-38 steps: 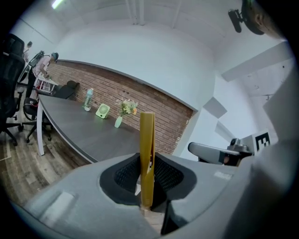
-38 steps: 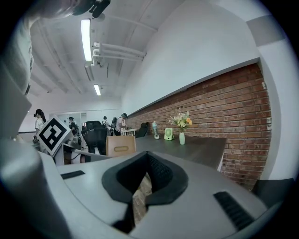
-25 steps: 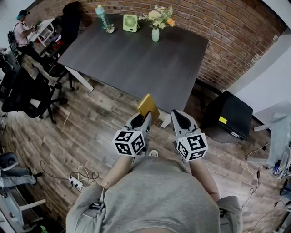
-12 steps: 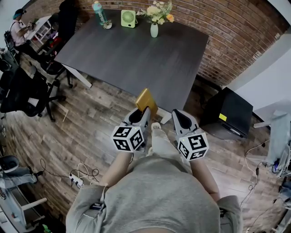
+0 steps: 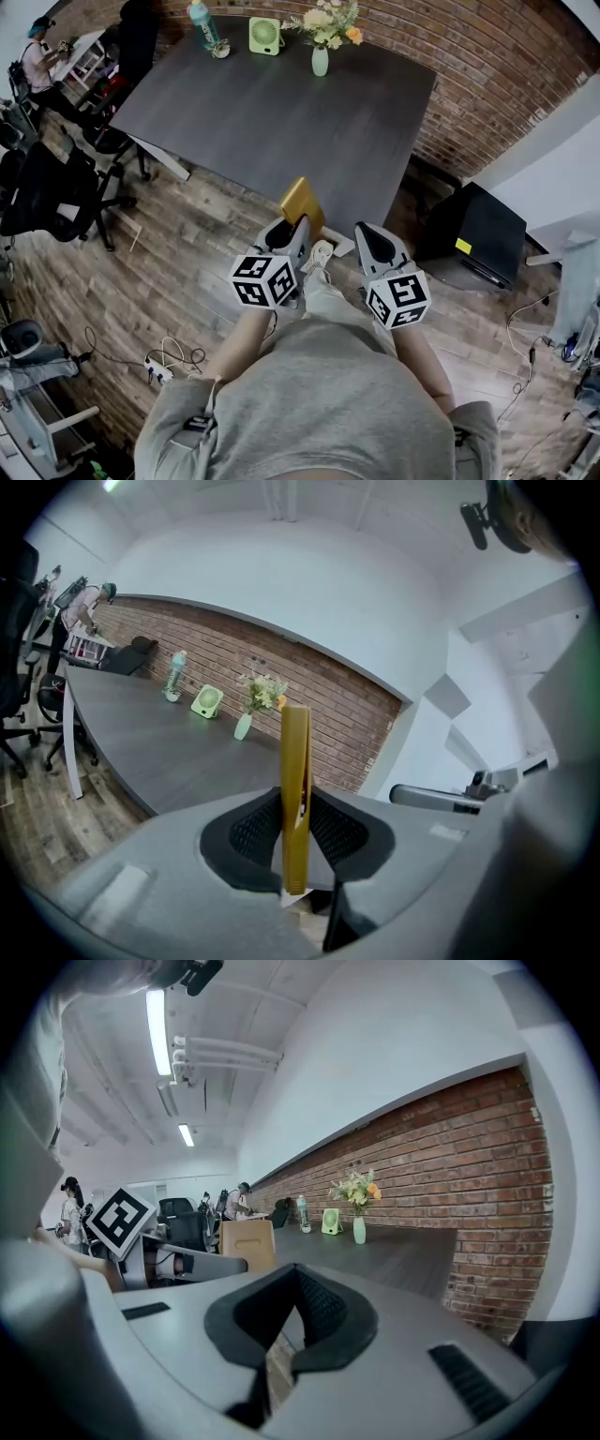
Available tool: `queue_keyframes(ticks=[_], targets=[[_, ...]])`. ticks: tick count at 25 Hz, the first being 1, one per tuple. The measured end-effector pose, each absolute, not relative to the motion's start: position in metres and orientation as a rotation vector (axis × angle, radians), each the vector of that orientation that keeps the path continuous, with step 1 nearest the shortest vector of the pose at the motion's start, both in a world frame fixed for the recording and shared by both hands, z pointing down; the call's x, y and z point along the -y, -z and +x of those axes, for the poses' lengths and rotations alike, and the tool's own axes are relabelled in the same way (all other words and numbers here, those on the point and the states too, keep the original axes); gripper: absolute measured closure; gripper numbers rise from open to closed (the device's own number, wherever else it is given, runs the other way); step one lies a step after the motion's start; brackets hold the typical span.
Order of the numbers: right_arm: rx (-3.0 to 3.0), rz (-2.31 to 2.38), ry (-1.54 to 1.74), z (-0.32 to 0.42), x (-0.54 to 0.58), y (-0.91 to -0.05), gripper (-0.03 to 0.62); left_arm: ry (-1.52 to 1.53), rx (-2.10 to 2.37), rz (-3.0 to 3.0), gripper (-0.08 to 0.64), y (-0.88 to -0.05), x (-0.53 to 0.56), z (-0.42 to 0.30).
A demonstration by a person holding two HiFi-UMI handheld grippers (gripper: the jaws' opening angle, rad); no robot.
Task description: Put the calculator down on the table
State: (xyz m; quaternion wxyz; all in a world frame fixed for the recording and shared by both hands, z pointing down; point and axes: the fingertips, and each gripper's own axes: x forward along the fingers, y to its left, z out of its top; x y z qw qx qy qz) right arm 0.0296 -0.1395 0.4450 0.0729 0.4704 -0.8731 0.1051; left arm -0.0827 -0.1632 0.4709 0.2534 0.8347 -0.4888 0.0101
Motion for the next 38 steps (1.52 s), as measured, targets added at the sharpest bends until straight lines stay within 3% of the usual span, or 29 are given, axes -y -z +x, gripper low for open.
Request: queue_keyframes(ticks=[38], targets=[[2.516,1.534,-0.394,0.053,0.36,-0.472,0.59,-0.241,1.036,2.151,0.469,-0.542,0.38,-0.037]])
